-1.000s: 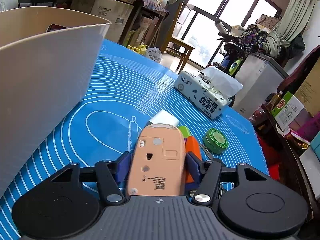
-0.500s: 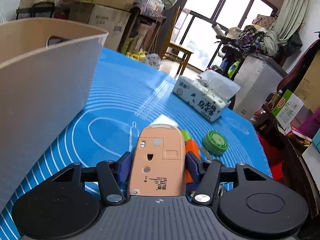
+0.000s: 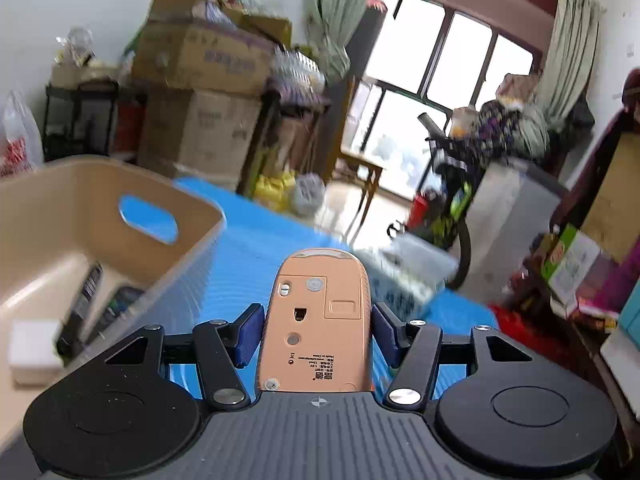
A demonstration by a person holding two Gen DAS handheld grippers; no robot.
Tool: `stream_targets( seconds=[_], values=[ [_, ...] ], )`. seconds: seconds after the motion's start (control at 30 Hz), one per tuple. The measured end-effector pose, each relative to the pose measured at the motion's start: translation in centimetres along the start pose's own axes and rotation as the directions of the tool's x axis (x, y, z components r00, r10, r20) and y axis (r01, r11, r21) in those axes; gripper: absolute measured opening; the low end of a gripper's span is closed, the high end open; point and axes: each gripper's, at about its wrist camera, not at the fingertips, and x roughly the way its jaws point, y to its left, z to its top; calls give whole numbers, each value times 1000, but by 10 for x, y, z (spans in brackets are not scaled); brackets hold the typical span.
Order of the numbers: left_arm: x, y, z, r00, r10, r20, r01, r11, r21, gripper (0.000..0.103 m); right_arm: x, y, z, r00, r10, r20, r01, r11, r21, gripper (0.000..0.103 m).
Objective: Organize rigid objects
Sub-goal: 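Carry the mouse with the right gripper over the basket and lower it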
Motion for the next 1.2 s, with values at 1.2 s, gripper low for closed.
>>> stream_targets(
  seconds=[1.2],
  values=[
    [0,0,1,1000,-4,2,4,1000,-6,16,25,139,75,899,368,-236,-413,893,-180,62]
  ],
)
